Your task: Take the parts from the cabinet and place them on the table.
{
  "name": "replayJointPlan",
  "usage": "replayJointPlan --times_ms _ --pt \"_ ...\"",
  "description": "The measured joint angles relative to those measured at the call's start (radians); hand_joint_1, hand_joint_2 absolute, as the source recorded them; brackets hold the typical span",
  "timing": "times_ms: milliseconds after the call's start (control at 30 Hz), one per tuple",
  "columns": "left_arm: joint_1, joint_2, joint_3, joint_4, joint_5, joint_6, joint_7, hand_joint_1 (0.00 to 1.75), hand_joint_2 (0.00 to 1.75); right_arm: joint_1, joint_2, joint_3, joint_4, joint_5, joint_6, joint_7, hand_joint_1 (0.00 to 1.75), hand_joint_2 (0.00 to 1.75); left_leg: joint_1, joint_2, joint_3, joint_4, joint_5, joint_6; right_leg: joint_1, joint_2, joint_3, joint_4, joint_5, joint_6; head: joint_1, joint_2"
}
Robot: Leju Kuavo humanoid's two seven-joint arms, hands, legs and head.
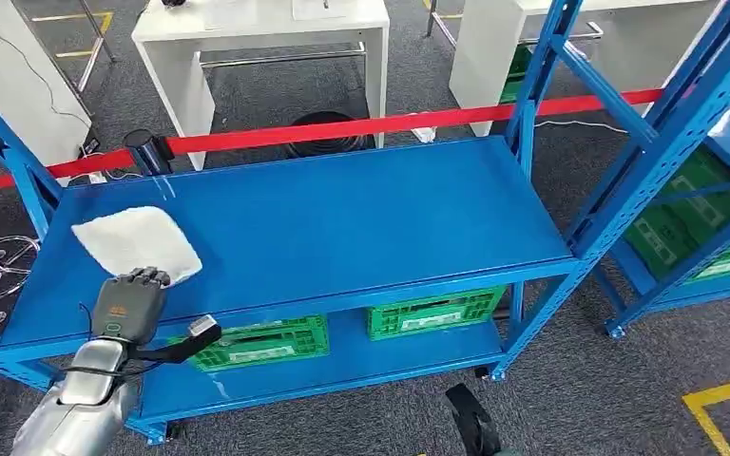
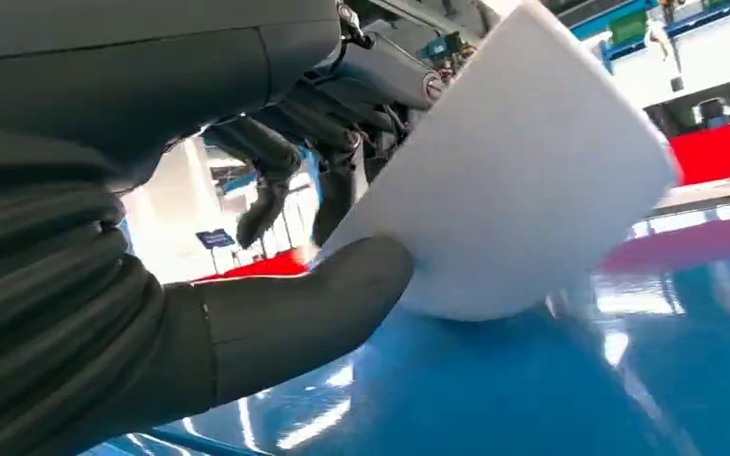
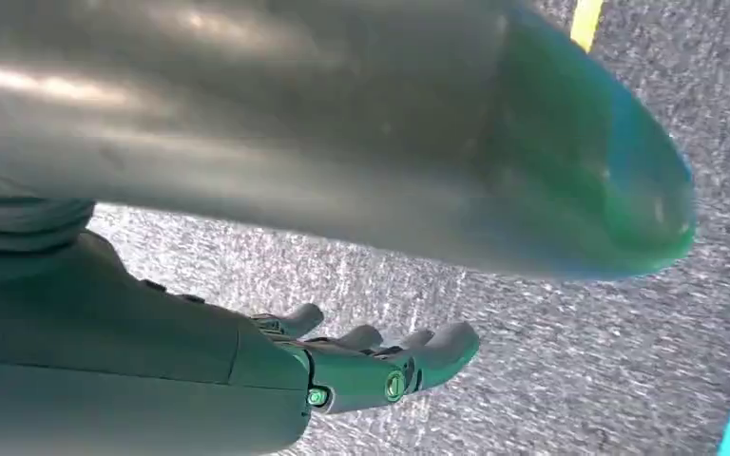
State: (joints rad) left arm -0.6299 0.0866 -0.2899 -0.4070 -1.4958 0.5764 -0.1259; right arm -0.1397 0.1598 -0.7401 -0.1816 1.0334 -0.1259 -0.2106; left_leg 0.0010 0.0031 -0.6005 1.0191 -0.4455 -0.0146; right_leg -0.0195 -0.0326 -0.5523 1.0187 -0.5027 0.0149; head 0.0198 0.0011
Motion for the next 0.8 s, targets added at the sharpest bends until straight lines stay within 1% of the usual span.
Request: replayJointPlan --times_ms 33,67,100,133,167,200,233,267,367,400,467,600,667,733,800 --pt "0.001 0.002 0.002 0.000 0.000 0.002 0.000 1.75 0.00 -0.002 0.000 0.000 0.000 0.001 0.000 -0.002 0.00 0.00 0.000 0.000 0.000 0.000 0.000 0.000 0.000 0.000 0.000 0.000 0.000 0.000 0.000 0.000" --pt "0.002 0.004 0.005 0.000 -0.001 0.009 0.002 1.75 0.00 -0.003 0.000 0.000 0.000 0.002 -0.002 -0.003 0.00 0.00 0.000 0.000 0.000 0.000 0.000 0.000 0.000 0.000 0.000 0.000 0.000 0.000 0.000 0.000" --pt "0.005 0.007 0.008 -0.001 -0.003 0.021 0.018 1.75 0.00 -0.005 0.000 0.000 0.000 0.003 -0.002 -0.003 0.00 0.00 0.000 0.000 0.000 0.000 0.000 0.000 0.000 0.000 0.000 0.000 0.000 0.000 0.000 0.000" --pt "0.008 0.011 0.007 -0.003 -0.006 0.040 0.064 1.75 1.75 -0.006 0.000 0.000 0.000 0.003 -0.003 -0.004 0.00 0.00 0.000 0.000 0.000 0.000 0.000 0.000 0.000 0.000 0.000 0.000 0.000 0.000 0.000 0.000" --pt "0.009 0.014 -0.006 -0.005 -0.007 0.056 0.118 1.75 1.75 -0.006 0.000 0.000 0.000 0.003 -0.003 -0.004 0.00 0.00 0.000 0.000 0.000 0.000 0.000 0.000 0.000 0.000 0.000 0.000 0.000 0.000 0.000 0.000" --pt "0.010 0.022 -0.041 -0.006 -0.008 0.074 0.186 1.75 1.75 -0.007 0.000 0.000 0.000 0.003 -0.003 -0.004 0.00 0.00 0.000 0.000 0.000 0.000 0.000 0.000 0.000 0.000 0.000 0.000 0.000 0.000 0.000 0.000" --pt "0.009 0.028 -0.065 -0.006 -0.008 0.090 0.265 1.75 1.75 -0.007 0.000 0.000 0.000 0.003 -0.003 -0.004 0.00 0.00 0.000 0.000 0.000 0.000 0.000 0.000 0.000 0.000 -0.001 0.000 0.000 0.000 0.000 0.000" --pt "0.007 0.033 -0.115 -0.006 -0.008 0.108 0.358 1.75 1.75 -0.007 0.000 0.000 0.000 0.004 -0.003 -0.004 0.00 0.00 0.000 0.000 0.000 0.000 0.000 0.000 0.000 0.000 -0.001 0.000 0.000 0.000 0.000 0.000" --pt "0.005 0.054 -0.232 -0.028 -0.008 0.119 0.514 1.75 1.75 -0.010 0.000 0.000 0.000 0.005 -0.003 -0.004 0.00 0.00 0.000 0.000 0.000 0.000 0.000 0.000 0.000 0.000 -0.001 0.000 0.000 0.000 0.000 0.000" --pt "0.005 0.062 -0.266 -0.042 -0.008 0.121 0.547 1.75 1.75 -0.011 -0.001 0.000 0.000 0.005 -0.004 -0.004 0.00 0.00 0.000 0.000 -0.001 0.000 0.000 0.000 0.000 0.000 -0.001 0.000 0.000 0.000 0.000 0.000" --pt "0.006 0.077 -0.310 -0.084 -0.008 0.124 0.563 1.75 1.75 -0.014 -0.001 0.000 0.000 0.004 -0.006 -0.006 0.00 0.00 0.000 0.000 -0.001 0.000 0.000 0.000 0.000 0.000 -0.001 0.000 0.000 0.000 0.000 0.000" --pt "0.007 0.102 -0.371 -0.188 -0.008 0.124 0.591 1.75 1.75 -0.014 -0.001 0.000 0.000 0.003 -0.005 -0.002 0.00 0.00 0.000 0.000 -0.001 0.000 0.000 0.000 0.000 0.000 -0.001 0.000 0.000 0.000 0.000 0.000" --pt "0.006 0.114 -0.405 -0.236 -0.008 0.125 0.632 1.75 1.75 -0.012 -0.001 0.000 0.000 0.005 -0.002 0.008 0.00 0.00 0.000 0.000 -0.001 0.000 0.000 0.000 0.000 0.000 -0.002 0.000 0.000 0.000 0.000 0.000" --pt "0.006 0.124 -0.440 -0.278 -0.008 0.125 0.652 1.75 1.75 -0.007 -0.001 0.000 0.000 0.008 0.001 0.019 0.00 0.00 0.000 0.000 -0.001 0.000 0.000 0.000 0.000 0.000 -0.001 0.000 0.000 0.000 0.000 0.000" --pt "0.017 0.134 -0.447 -0.339 -0.008 0.125 0.656 1.75 1.75 -0.001 -0.001 0.000 0.000 0.014 0.002 0.031 0.00 0.00 0.000 0.000 -0.001 0.000 0.000 0.000 0.000 0.000 -0.002 0.000 0.000 0.000 0.000 0.000"
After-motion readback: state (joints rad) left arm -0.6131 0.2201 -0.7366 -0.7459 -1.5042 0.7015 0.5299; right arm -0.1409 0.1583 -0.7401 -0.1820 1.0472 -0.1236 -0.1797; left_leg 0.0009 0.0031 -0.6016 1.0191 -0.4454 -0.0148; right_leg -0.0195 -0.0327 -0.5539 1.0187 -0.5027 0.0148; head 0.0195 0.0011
